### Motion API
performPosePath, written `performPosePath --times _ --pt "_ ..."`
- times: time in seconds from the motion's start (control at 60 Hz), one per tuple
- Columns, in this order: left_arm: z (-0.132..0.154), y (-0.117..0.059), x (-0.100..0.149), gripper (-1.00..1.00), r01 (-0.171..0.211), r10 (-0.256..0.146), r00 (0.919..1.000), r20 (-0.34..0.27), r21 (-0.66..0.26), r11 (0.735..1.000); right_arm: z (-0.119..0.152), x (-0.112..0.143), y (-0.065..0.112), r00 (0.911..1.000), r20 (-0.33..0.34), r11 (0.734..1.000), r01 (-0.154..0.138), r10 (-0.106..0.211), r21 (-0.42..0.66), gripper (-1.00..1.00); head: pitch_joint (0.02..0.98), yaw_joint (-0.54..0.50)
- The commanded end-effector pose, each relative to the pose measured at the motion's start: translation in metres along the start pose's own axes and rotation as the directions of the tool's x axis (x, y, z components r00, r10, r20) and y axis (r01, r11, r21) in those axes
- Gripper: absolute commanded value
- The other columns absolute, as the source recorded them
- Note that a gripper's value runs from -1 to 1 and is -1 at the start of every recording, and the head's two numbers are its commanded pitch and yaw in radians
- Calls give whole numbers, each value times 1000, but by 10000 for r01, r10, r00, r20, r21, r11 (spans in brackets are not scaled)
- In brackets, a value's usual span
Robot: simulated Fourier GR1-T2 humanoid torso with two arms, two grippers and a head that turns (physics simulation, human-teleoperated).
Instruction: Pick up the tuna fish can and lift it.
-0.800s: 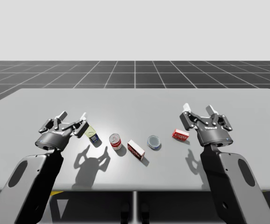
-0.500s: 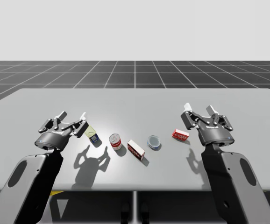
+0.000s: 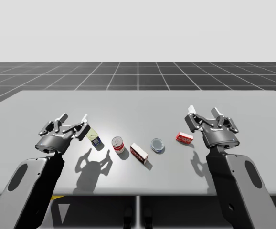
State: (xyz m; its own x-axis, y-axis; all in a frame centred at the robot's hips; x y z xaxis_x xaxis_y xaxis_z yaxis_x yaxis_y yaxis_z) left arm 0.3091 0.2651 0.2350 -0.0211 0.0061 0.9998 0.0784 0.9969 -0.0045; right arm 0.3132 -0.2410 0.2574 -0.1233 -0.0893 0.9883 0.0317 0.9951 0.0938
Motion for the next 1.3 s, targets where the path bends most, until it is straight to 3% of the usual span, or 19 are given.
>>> performPosePath --times 0.017,0.35,0.517,0.633,0.783,0.883,0.933,0.983,1.033,1.1,1.133,1.183,1.233,1.3 --pt "0 0 0 -1000 90 -90 9999 50 68 9999 0 0 -1 9998 -84 9998 -189 189 3 -1000 687 -75" --pt "0 -3 1 -1000 52 -52 9999 113 -52 10000 -1 1 -2 9997 -68 9997 -239 239 -66 -1000 859 -166" --pt "0 -5 2 -1000 29 -28 9999 161 -64 10000 2 6 3 9988 -335 9990 363 -354 274 -1000 858 -168" --pt "1 -6 2 -1000 -16 17 9999 148 -57 10000 11 13 7 9983 -379 9975 462 -443 529 -1000 850 -160" --pt "1 -6 2 -1000 -69 70 9999 136 -71 10000 39 30 15 9987 -351 9885 410 -362 1456 -1000 842 -160" --pt "1 -5 3 -1000 -86 87 9999 128 -79 9999 60 32 25 9993 -377 9773 146 -67 2112 -1000 842 -160" --pt "1 -5 2 -1000 -79 80 9999 122 -85 9999 70 30 31 9994 -333 9733 -47 126 2296 -1000 843 -161" --pt "1 -6 2 -1000 -76 77 9999 120 -89 9999 79 29 36 9990 -440 9681 55 57 2504 -1000 844 -162" --pt "1 -6 2 -1000 -77 78 9999 114 -98 9999 91 27 39 9990 -392 9634 -81 193 2681 -1000 843 -165" --pt "1 -6 2 -1000 -84 85 9999 104 -115 9999 99 26 41 9984 -566 9556 95 75 2944 -1000 843 -166" --pt "1 -7 2 -1000 -92 94 9999 98 -131 9999 107 23 43 9980 -561 9504 -96 284 3109 -1000 844 -168" --pt "1 -7 2 -1000 -92 93 9999 99 -138 9999 114 20 44 9966 -785 9407 36 245 3393 -1000 843 -168" --pt "2 -7 2 -1000 -96 98 9999 101 -141 9999 123 12 43 9947 -865 9318 -212 563 3624 -1000 843 -165" --pt "2 -8 2 -1000 -114 116 9999 94 -137 9998 130 1 43 9914 -1123 9201 -179 670 3914 -1000 842 -164"
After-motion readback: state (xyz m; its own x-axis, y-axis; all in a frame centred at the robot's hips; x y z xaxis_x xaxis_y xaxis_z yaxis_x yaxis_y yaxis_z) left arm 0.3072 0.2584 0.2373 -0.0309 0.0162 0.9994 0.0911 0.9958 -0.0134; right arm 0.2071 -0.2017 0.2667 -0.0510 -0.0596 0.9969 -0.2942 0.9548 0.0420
